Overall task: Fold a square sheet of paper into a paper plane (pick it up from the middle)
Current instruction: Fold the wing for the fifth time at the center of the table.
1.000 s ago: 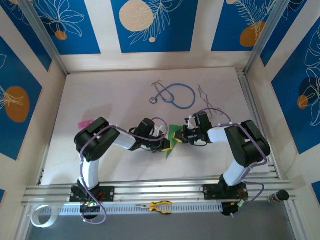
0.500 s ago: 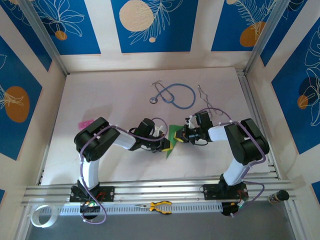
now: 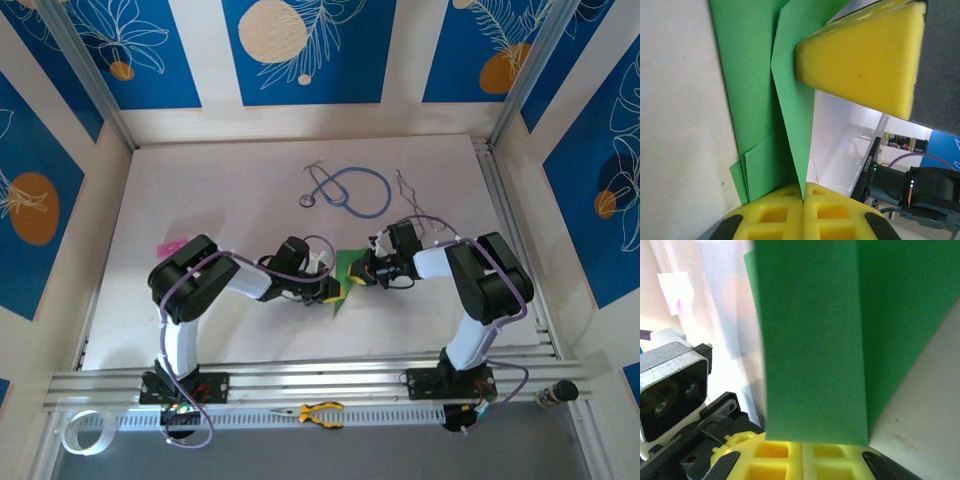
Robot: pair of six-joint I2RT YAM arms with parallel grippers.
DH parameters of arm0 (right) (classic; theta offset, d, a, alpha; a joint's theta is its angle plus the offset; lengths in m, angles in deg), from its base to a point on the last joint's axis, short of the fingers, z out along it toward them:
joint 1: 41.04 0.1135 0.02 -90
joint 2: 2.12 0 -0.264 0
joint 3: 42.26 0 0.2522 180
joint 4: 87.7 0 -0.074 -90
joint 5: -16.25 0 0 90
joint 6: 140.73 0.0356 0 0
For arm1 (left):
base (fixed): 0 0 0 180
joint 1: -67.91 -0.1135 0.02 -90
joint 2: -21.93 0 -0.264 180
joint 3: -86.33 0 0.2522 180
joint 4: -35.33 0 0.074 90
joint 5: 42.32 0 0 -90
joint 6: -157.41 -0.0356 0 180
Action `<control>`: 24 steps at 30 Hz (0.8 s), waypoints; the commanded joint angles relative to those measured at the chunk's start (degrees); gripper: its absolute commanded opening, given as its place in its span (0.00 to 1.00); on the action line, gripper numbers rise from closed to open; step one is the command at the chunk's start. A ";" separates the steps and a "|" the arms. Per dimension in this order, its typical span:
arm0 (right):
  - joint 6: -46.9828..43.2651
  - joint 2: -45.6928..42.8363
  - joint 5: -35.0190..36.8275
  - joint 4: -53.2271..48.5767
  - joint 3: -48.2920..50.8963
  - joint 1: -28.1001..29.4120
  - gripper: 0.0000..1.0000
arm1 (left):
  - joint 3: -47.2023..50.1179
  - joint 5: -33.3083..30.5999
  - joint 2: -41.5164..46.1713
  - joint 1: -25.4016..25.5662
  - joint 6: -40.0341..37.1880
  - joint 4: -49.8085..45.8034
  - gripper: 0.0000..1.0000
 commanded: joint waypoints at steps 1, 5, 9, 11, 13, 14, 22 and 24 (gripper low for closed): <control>-0.70 2.85 2.97 -3.83 -0.33 1.06 0.07 | 1.40 -1.77 0.90 -0.95 -2.35 -6.44 0.12; -0.38 2.96 3.21 -4.21 -0.58 1.36 0.07 | 2.22 -0.11 2.23 -0.73 -3.22 -7.58 0.15; -0.34 2.77 3.21 -4.59 -1.12 1.67 0.07 | 3.46 1.01 3.32 -0.81 -4.12 -8.50 0.15; -0.30 2.73 3.20 -4.83 -1.34 1.74 0.07 | 3.53 1.54 3.72 -0.75 -4.96 -9.27 0.13; -0.30 2.78 3.29 -5.20 -1.68 1.89 0.07 | 3.27 2.77 3.64 -0.72 -5.49 -9.50 0.11; -0.37 2.79 3.36 -5.33 -1.76 1.96 0.07 | 2.90 3.19 3.69 -0.69 -5.86 -9.82 0.08; -0.56 2.78 4.17 -6.39 -1.98 2.06 0.07 | 0.55 3.95 3.99 -0.71 -10.95 -18.11 0.04; -0.57 2.87 4.22 -6.52 -1.97 2.06 0.07 | 0.27 2.83 4.78 -0.62 -12.38 -21.06 0.12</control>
